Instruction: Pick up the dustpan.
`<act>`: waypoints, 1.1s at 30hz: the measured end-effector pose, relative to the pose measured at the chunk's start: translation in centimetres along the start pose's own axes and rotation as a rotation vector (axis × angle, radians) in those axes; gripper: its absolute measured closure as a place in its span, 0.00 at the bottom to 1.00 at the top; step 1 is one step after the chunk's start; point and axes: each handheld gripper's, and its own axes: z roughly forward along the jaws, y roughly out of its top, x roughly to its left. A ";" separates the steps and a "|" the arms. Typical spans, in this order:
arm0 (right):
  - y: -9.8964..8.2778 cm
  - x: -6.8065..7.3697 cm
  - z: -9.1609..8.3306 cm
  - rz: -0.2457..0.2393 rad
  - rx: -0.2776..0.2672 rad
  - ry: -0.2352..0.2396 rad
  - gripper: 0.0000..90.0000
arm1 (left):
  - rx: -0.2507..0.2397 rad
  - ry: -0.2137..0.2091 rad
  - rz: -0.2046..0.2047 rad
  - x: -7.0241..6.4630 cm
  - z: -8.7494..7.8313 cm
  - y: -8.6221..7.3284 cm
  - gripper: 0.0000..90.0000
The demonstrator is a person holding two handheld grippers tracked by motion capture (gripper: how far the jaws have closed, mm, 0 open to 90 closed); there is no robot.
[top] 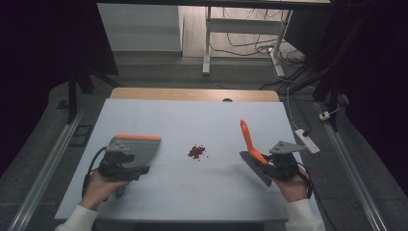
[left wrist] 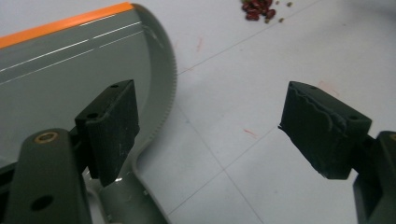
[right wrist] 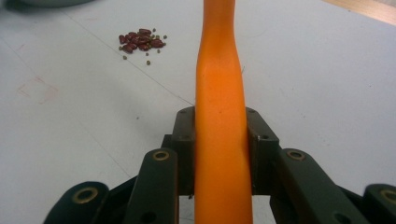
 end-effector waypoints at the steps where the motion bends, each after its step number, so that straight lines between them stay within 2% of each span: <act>1: 0.0 0.0 0.0 0.003 -0.002 0.002 0.78 | 0.003 0.003 -0.017 0.0 -0.1 0.0 0.22; 2: 0.0 0.0 0.0 0.003 -0.002 0.002 0.78 | 0.006 0.004 -0.036 0.1 -0.1 0.1 0.22; 3: 0.0 0.0 0.0 0.002 -0.003 0.004 0.78 | 0.021 0.033 -0.066 0.1 -0.2 0.4 0.22; 4: 0.0 0.0 0.0 -0.001 -0.002 0.005 0.78 | 0.025 0.050 -0.072 0.1 -0.3 0.5 0.22; 7: 0.0 0.0 0.0 -0.005 -0.001 0.005 0.78 | 0.019 0.060 -0.087 0.0 -0.6 0.6 0.21; 11: 0.0 0.1 0.0 -0.006 -0.002 0.003 0.78 | 0.032 0.091 -0.128 0.2 -0.9 0.2 0.20; 13: 0.0 0.1 -0.1 -0.008 -0.001 0.002 0.78 | 0.060 0.118 -0.158 0.3 -1.0 -0.3 0.20; 19: 0.0 0.2 -0.1 -0.005 -0.002 0.006 0.78 | 0.093 0.156 -0.175 0.2 -1.3 -0.6 0.18; 21: 0.0 0.3 0.1 -0.009 0.003 0.010 0.78 | 0.128 0.173 -0.194 0.4 -1.2 -0.9 0.18; 22: 0.0 0.4 0.1 -0.010 0.004 0.012 0.78 | 0.128 0.173 -0.194 0.4 -1.2 -0.9 0.18; 24: 0.0 0.4 0.2 -0.012 0.007 0.013 0.78 | 0.147 0.183 -0.223 0.9 -1.0 -1.3 0.18; 25: 0.0 0.4 0.2 -0.012 0.007 0.013 0.78 | 0.159 0.175 -0.246 1.3 -0.7 -1.6 0.18; 26: 0.0 0.4 0.2 -0.012 0.008 0.014 0.78 | 0.162 0.166 -0.253 1.4 -0.7 -1.8 0.18; 33: -0.1 0.3 0.3 -0.003 0.011 0.010 0.78 | 0.190 0.142 -0.272 2.0 0.0 -2.3 0.18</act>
